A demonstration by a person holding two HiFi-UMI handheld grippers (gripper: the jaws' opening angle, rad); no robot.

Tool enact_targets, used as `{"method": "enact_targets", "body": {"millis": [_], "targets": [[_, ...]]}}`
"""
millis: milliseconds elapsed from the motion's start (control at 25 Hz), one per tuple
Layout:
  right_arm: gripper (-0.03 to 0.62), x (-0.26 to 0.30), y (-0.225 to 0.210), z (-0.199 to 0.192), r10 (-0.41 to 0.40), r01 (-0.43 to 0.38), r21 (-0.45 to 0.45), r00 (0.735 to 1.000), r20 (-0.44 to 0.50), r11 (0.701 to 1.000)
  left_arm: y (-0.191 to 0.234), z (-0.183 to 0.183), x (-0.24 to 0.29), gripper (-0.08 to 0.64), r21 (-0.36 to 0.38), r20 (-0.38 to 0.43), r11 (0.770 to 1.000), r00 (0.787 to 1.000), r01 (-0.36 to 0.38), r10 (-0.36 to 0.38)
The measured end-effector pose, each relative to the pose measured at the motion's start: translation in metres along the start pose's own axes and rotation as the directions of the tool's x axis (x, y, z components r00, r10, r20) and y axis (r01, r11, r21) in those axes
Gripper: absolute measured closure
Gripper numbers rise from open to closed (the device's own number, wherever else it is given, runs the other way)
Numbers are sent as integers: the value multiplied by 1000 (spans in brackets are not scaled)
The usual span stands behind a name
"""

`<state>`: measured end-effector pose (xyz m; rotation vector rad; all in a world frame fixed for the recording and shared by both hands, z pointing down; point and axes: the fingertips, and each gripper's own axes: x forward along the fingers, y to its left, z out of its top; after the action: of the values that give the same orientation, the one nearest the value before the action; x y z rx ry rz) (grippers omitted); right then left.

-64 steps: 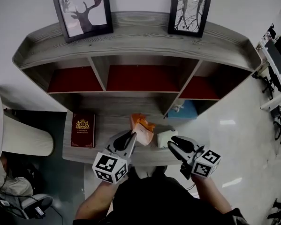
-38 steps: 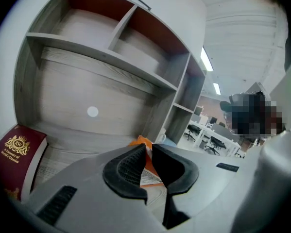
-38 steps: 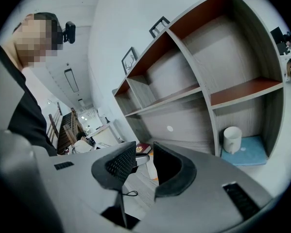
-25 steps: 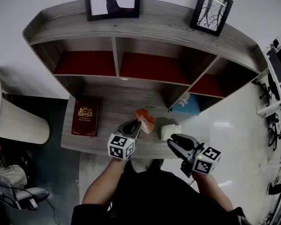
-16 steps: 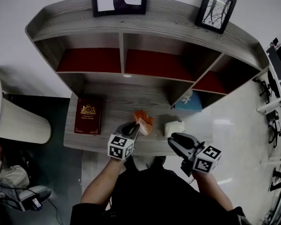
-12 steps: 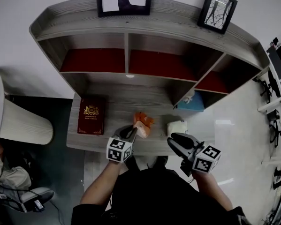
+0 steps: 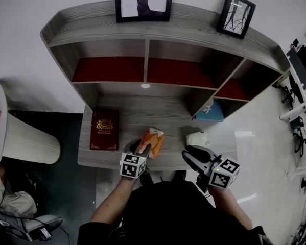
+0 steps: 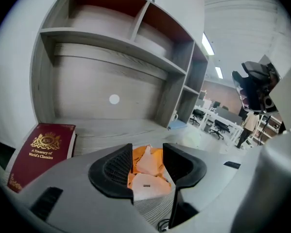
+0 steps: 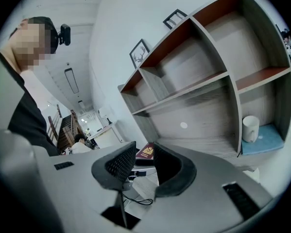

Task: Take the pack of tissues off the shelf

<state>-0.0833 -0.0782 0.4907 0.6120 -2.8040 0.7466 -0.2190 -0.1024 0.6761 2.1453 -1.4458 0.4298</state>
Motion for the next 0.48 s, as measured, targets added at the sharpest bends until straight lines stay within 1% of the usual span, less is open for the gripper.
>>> {"method": "enact_targets", "body": {"millis": [240, 480], "targets": [[485, 6, -3, 11, -16, 16, -7, 1000, 20, 1000, 1, 15, -5, 370, -10, 33, 1000, 999, 26, -26], [485, 17, -7, 19, 6, -5, -7, 1000, 27, 1000, -1, 51, -24, 371, -16, 109, 999, 994, 34, -32]]}}
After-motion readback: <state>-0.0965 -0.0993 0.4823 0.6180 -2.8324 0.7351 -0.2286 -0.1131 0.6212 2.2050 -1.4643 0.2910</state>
